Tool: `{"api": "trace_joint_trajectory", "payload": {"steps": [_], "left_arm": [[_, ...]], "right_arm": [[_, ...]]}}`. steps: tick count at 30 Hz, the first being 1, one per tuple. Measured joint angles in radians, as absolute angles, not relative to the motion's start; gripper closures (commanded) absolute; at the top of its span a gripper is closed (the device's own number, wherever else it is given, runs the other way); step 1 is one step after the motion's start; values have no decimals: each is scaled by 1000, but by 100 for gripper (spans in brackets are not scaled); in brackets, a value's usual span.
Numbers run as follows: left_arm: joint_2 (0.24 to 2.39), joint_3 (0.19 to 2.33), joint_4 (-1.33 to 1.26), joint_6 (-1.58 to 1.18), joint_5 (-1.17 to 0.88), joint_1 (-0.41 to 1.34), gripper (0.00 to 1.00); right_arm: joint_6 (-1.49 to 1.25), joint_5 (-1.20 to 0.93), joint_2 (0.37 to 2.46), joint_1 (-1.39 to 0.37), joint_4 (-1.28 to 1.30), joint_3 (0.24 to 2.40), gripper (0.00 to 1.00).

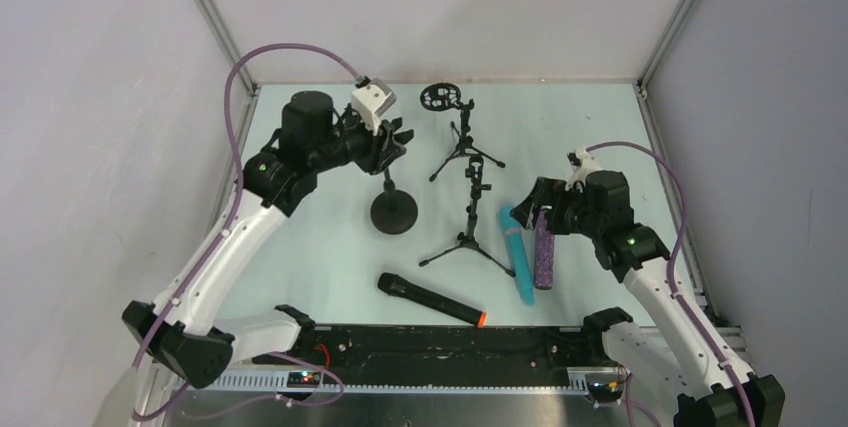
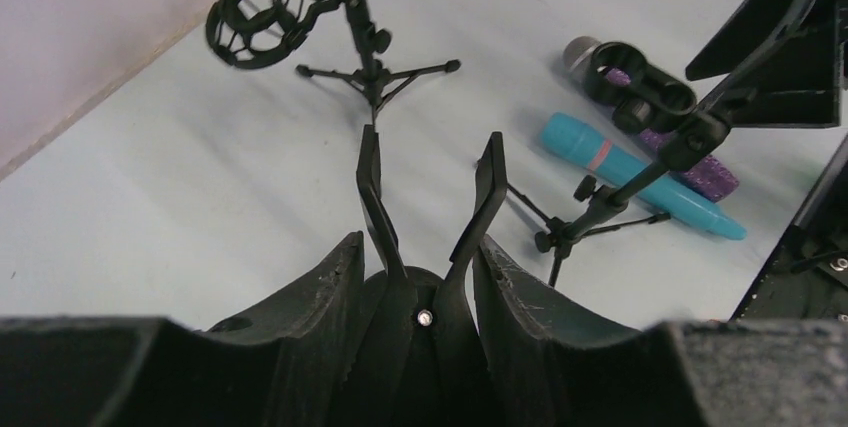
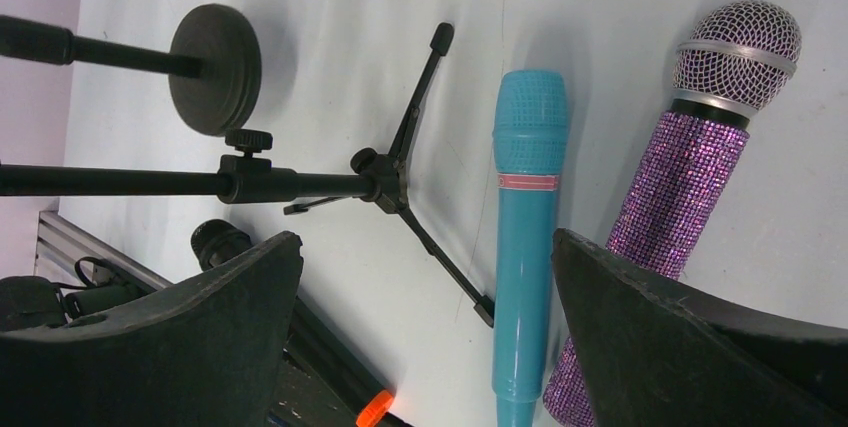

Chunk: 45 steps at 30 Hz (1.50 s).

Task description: Attach the microphones to the stand

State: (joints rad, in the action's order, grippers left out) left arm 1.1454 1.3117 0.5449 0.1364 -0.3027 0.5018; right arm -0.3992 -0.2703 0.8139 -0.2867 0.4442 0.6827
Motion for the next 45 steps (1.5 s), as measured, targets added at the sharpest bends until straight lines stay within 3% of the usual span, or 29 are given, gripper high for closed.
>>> {"api": "trace_joint_trajectory", "payload": {"steps": [15, 23, 27, 29, 31, 33, 45], "left_arm": [[1368, 1390, 516, 184, -554, 502, 100], [1399, 1372, 478, 203, -588, 502, 98], [1393, 1337, 460, 232, -588, 502, 81], [1379, 1319, 447, 247, -590, 502, 66], [1362, 1301, 440, 264, -598, 503, 46], [1350, 1288, 435, 273, -606, 504, 37], [1278, 1264, 384, 318, -604, 510, 1]], "right_arm": [[-397, -270, 780, -286, 458, 645, 0], [-388, -265, 781, -286, 459, 642, 0], [-389, -261, 785, -286, 458, 636, 0], [-389, -261, 789, -286, 458, 632, 0], [-390, -260, 794, -286, 458, 627, 0], [-391, -260, 798, -286, 458, 623, 0], [-391, -252, 804, -286, 458, 620, 0]]}}
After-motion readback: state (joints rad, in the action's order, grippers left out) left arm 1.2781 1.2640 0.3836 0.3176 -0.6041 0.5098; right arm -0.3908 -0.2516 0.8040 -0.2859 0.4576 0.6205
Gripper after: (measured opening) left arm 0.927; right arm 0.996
